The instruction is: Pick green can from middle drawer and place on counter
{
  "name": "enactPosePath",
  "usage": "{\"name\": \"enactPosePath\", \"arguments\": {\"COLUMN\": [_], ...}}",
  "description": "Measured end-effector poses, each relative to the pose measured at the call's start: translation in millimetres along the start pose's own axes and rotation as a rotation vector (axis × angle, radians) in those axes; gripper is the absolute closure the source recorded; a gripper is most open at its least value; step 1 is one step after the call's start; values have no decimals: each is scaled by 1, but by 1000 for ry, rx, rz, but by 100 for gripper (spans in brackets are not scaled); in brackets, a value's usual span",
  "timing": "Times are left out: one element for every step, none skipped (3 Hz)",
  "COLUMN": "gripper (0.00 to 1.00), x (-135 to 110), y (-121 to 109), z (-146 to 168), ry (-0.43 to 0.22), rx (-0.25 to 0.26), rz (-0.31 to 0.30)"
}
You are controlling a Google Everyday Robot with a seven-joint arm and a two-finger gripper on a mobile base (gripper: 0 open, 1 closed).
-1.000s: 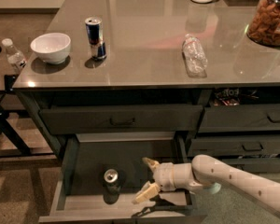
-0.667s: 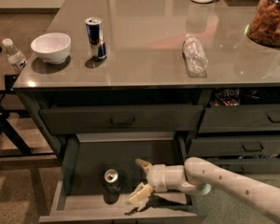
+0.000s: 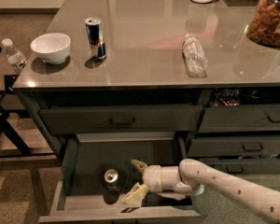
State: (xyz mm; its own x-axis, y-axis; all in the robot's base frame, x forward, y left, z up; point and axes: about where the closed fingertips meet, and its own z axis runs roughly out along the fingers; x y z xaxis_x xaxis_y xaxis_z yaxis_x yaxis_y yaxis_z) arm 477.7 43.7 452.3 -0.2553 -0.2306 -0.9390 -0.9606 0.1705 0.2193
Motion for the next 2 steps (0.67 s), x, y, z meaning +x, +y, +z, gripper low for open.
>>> {"name": "enactPosePath", "arguments": {"gripper": [0, 0], "x": [3, -6], "y": [-2, -29], "z": [9, 33], "ry": [-20, -60], "rx": [4, -16], "rz": [-8, -44]}}
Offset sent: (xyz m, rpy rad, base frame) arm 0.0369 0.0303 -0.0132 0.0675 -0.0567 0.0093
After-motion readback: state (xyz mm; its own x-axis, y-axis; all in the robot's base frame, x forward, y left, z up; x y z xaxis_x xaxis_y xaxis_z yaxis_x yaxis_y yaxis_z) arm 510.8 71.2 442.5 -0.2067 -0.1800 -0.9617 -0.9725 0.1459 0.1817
